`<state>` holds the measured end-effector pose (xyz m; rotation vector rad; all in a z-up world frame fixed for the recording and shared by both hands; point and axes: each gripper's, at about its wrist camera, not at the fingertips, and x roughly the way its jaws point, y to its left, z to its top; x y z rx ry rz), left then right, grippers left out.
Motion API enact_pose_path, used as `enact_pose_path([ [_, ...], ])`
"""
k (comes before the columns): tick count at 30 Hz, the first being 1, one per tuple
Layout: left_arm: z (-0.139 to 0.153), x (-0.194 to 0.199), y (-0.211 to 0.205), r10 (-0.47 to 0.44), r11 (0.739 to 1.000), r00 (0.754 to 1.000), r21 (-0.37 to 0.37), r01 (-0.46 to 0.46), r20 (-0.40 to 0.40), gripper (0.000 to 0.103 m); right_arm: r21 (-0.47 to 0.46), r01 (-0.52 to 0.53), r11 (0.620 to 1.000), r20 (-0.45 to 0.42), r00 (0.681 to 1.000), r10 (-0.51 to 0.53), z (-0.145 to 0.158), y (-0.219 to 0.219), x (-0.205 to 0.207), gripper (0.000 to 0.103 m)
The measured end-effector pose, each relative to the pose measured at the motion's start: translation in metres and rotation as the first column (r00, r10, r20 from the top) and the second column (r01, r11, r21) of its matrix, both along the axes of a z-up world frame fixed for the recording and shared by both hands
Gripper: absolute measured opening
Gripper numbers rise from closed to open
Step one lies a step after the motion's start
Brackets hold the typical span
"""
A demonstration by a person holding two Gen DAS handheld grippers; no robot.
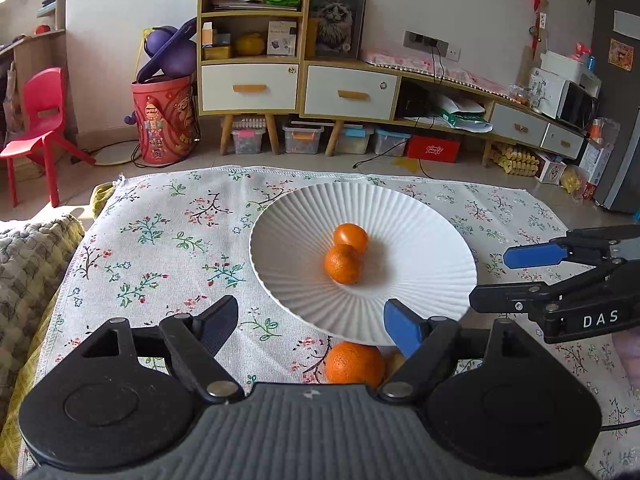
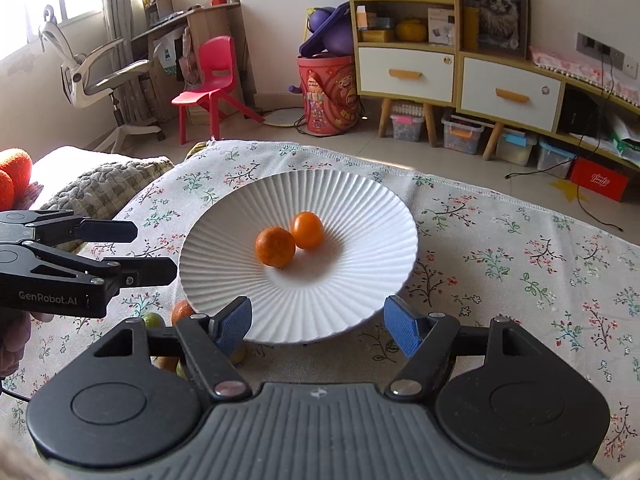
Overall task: Organize fruits
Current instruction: 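Withdraw both tools from the plate back toward the fruit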
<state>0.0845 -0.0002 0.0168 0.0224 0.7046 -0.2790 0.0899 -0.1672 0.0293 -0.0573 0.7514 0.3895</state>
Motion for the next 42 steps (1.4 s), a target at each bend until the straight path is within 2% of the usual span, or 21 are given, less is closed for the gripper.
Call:
enact_pose_path([
  [7, 0.000, -0.024, 0.018, 0.014, 1.000, 1.000, -0.019, -0.014, -0.008, 0.085, -0.002, 0.009, 1.000, 0.014, 1.000, -0.009, 0.005, 0.008, -0.021, 0.083],
  [13, -0.006, -0.042, 0.028, -0.002, 1.000, 1.000, 0.013, 0.002, -0.007, 0.092, -0.015, 0.001, 1.000, 0.019, 1.000, -0.001, 0.003, 0.018, -0.035, 0.090],
  [17, -0.010, -0.053, 0.036, -0.004, 1.000, 1.000, 0.011, 0.004, -0.015, 0.092, -0.028, -0.009, 1.000, 0.028, 1.000, 0.010, 0.000, 0.024, -0.043, 0.095],
  [24, -0.019, -0.065, 0.044, -0.007, 1.000, 0.999, 0.021, 0.007, -0.033, 0.092, -0.041, -0.013, 0.999, 0.030, 0.999, 0.014, -0.009, 0.033, -0.056, 0.099],
  [35, -0.034, -0.066, 0.047, 0.004, 0.999, 0.997, 0.051, 0.000, -0.079, 0.092, -0.077, -0.029, 0.997, -0.004, 1.000, 0.029, -0.034, 0.047, -0.063, 0.098],
  [42, -0.037, -0.066, 0.047, 0.006, 0.998, 0.996, 0.070, 0.000, -0.091, 0.092, -0.086, -0.055, 0.995, -0.026, 0.998, 0.053, -0.042, 0.054, -0.066, 0.086],
])
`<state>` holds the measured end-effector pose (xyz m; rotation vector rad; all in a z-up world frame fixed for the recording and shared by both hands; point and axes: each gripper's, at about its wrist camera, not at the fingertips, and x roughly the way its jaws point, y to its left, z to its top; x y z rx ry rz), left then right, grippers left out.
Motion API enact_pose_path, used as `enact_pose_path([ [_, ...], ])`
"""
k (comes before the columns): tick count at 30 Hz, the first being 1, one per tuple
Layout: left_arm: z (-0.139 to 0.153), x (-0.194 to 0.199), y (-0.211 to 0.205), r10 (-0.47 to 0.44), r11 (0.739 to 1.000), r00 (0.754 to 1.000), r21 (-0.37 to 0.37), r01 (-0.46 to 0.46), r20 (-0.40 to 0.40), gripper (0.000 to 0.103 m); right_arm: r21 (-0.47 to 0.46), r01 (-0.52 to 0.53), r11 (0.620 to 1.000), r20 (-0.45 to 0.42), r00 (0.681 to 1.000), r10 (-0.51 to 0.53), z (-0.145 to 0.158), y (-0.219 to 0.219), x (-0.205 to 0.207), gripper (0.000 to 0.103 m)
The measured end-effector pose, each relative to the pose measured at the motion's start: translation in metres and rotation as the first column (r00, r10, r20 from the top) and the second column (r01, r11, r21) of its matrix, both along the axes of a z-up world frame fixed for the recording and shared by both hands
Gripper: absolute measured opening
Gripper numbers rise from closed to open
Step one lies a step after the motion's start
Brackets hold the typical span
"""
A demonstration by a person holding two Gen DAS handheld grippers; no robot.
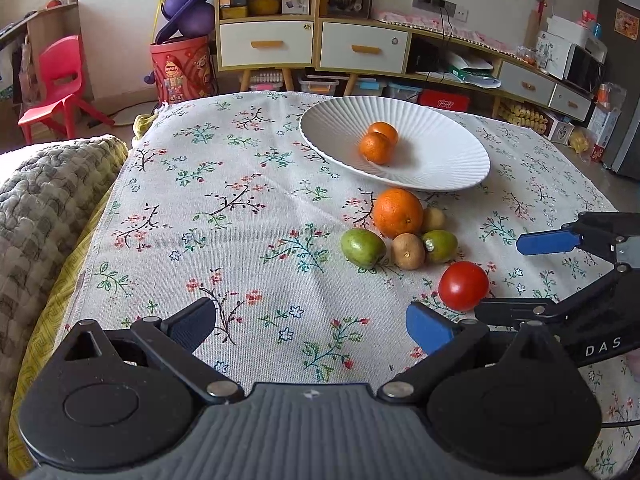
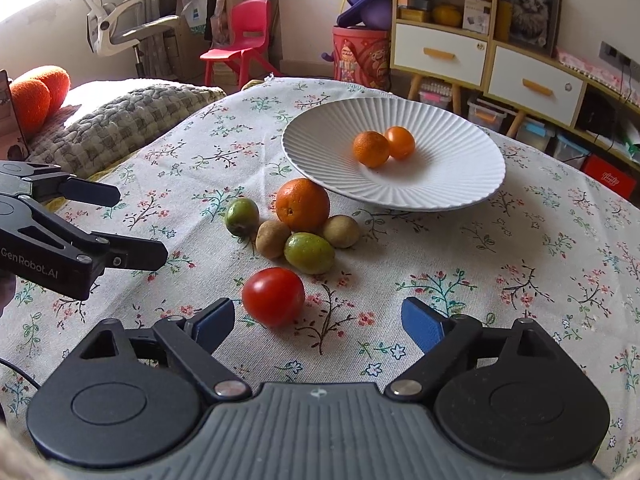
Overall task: Organize fruits
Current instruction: 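Withdraw both tools from the plate back toward the fruit, then grasp the red tomato with the right tool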
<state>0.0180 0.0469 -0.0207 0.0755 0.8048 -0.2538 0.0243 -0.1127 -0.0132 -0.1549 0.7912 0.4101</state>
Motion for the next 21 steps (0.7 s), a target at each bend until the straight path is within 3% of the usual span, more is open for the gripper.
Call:
enact_pose_path([
  [6, -0.004, 0.000, 0.002, 0.002, 1.000, 1.000, 0.015, -0.002, -0.015, 0.092, 0.013, -0.044, 0.999, -0.044, 0.998, 0.045, -0.005, 0.010, 0.003, 0.063],
  [13, -0.008, 0.000, 0.002, 0.002, 1.000, 1.000, 0.024, -0.001, -0.024, 0.092, 0.013, -0.086, 0.996, -0.058, 0.995, 0.086, -0.008, 0.023, 0.003, 0.047],
  [16, -0.009, 0.001, 0.003, 0.005, 1.000, 1.000, 0.022, -0.004, -0.025, 0.092, -0.001, -0.077, 0.997, -0.052, 0.996, 0.077, -0.007, 0.024, 0.003, 0.034],
  [21, -0.013, 0.006, 0.002, -0.006, 1.000, 1.000, 0.009, 0.006, -0.008, 0.092, -0.007, -0.069, 0.998, -0.060, 0.996, 0.069, -0.002, 0.022, 0.005, 0.034],
])
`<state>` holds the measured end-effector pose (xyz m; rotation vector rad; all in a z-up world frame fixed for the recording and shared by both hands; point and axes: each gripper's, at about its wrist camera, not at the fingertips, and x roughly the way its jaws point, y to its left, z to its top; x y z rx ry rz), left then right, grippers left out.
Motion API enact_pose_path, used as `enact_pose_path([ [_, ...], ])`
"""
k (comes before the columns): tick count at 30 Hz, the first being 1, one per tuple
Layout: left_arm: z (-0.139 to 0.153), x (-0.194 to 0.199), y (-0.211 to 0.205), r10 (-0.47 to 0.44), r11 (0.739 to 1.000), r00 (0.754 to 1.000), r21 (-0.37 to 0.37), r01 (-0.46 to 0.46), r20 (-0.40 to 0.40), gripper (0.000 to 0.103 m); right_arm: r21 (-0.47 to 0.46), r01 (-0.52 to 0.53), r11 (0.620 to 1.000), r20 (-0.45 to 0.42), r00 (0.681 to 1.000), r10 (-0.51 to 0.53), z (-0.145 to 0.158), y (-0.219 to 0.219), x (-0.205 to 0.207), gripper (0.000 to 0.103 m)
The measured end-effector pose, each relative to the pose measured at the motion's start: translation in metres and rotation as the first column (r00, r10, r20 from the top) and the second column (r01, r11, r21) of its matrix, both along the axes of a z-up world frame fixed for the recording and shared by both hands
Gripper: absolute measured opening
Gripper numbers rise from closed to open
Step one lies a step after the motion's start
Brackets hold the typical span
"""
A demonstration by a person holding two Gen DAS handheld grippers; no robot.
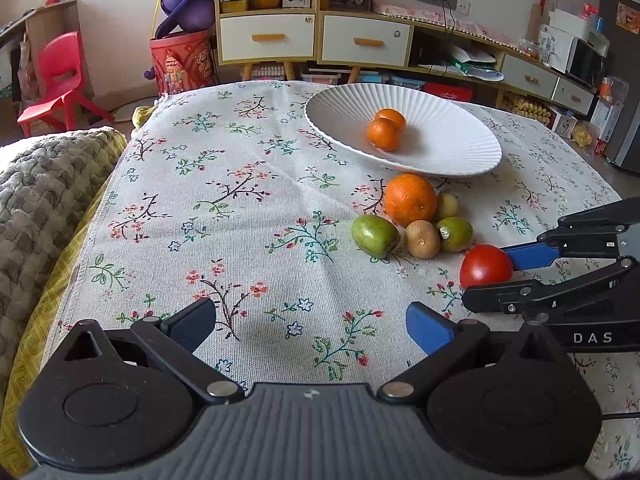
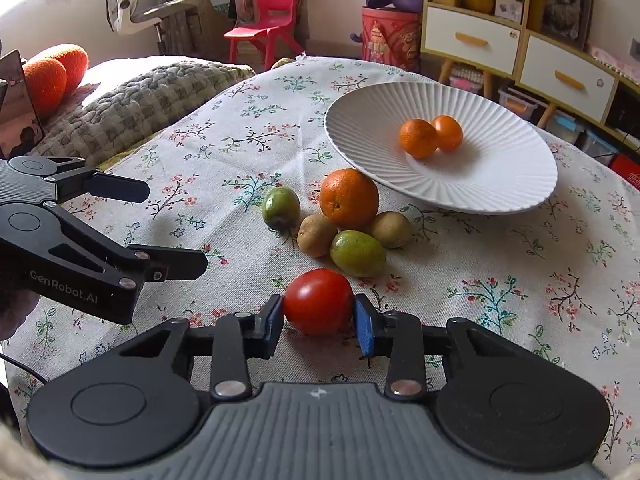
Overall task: Organize fruits
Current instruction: 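Grasp the red tomato with the right tool, then grasp a green lime with the left tool while the right tool holds the red tomato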
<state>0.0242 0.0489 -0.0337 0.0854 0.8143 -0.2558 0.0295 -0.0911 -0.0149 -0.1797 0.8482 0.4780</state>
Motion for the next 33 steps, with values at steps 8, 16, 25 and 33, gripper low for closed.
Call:
enact_pose_path([
  [8, -0.008, 0.011, -0.007, -0.061, 0.998, 0.998, -0.022, 0.062, 0.019, 0.085, 0.019, 0.036, 0.999, 0.023, 0.999, -0.036, 0.007, -0.014, 0.006, 0.034],
  [16, -0.013, 0.021, -0.016, -0.107, 0.994, 0.993, -0.016, 0.108, 0.050, 0.067, 0.057, 0.072, 0.996, 0.024, 0.997, -0.074, 0.009, -0.029, 0.018, 0.034],
  [25, -0.013, 0.032, -0.029, -0.155, 0.986, 0.986, -0.056, 0.159, 0.061, 0.049, 0.077, 0.091, 0.993, 0.008, 0.996, -0.092, 0.004, -0.043, 0.029, 0.034],
  [33, -0.013, 0.037, -0.031, -0.136, 0.988, 0.988, -0.070, 0.141, 0.070, 0.026, 0.089, 0.093, 0.992, 0.004, 0.996, -0.094, 0.003, -0.053, 0.034, 0.034],
])
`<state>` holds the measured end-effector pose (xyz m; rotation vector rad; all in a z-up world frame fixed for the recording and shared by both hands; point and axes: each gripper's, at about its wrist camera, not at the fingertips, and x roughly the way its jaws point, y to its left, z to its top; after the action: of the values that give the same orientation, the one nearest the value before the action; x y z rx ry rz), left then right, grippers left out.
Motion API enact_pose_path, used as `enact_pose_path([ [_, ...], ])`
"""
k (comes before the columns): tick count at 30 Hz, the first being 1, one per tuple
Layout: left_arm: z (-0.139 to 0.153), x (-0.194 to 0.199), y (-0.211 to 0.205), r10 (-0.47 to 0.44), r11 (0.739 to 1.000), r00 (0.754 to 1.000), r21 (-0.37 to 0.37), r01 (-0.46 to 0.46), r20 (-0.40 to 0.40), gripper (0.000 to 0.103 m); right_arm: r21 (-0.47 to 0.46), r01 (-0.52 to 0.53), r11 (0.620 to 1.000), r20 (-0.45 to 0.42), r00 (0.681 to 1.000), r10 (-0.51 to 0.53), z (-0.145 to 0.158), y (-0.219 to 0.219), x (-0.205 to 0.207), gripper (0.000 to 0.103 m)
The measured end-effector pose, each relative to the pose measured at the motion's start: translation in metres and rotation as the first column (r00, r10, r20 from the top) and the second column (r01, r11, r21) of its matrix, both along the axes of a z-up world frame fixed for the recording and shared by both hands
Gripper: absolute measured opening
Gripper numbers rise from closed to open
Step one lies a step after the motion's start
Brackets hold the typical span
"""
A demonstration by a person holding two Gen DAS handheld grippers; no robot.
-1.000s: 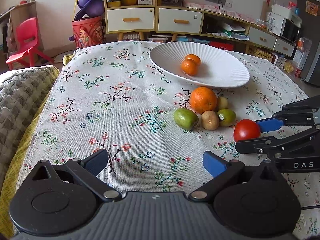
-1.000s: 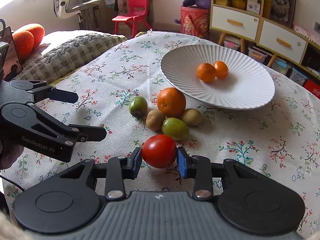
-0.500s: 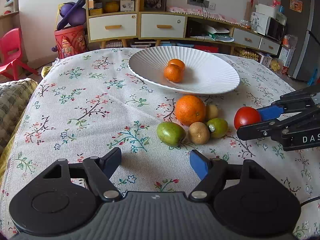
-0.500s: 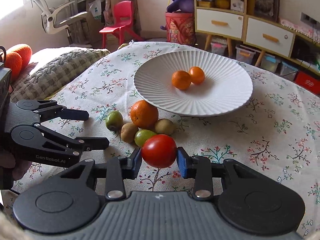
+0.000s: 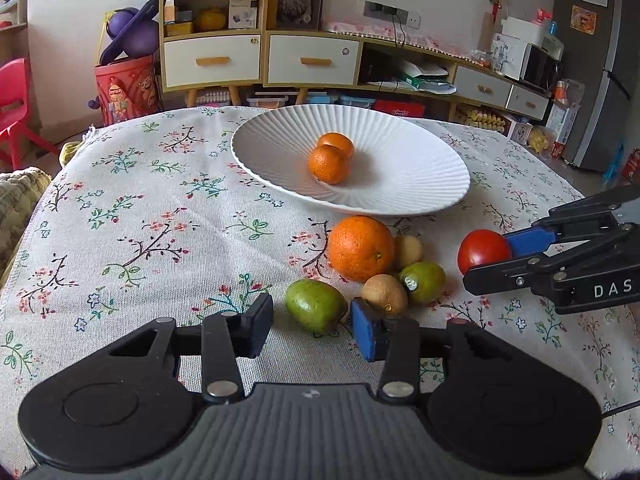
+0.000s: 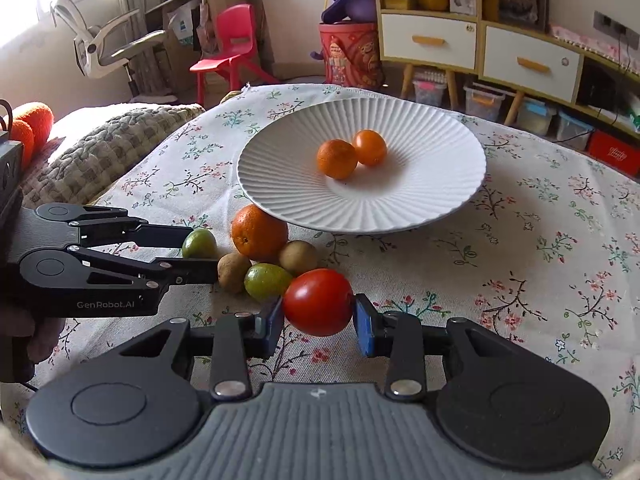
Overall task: Organize fruits
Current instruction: 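Grasp a green lime with the left tool while the right tool holds the red tomato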
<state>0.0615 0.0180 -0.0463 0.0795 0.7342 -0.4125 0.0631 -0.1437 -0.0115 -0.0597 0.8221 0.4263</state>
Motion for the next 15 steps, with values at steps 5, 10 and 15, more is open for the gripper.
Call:
enact_pose_path([
  [5, 0.0027, 0.0034, -0.0021, 0.008, 1.000, 1.000, -0.003, -0.008, -0.012, 0.018, 0.002, 0.006, 1.000, 0.002, 1.000, -0.006, 0.0013, -0.0046, 0.0017, 0.034],
  [10, 0.0047, 0.0032, -0.0013, 0.024, 1.000, 0.999, 0.000, -0.024, -0.033, 0.018, 0.009, 0.014, 1.000, 0.012, 1.000, -0.014, 0.0065, -0.0073, 0.0022, 0.034],
  [15, 0.0091, 0.0019, 0.0014, 0.041, 0.999, 0.998, -0.001, -0.041, -0.047, 0.018, 0.010, 0.021, 1.000, 0.021, 1.000, -0.022, 0.0093, -0.0080, 0.0018, 0.034],
])
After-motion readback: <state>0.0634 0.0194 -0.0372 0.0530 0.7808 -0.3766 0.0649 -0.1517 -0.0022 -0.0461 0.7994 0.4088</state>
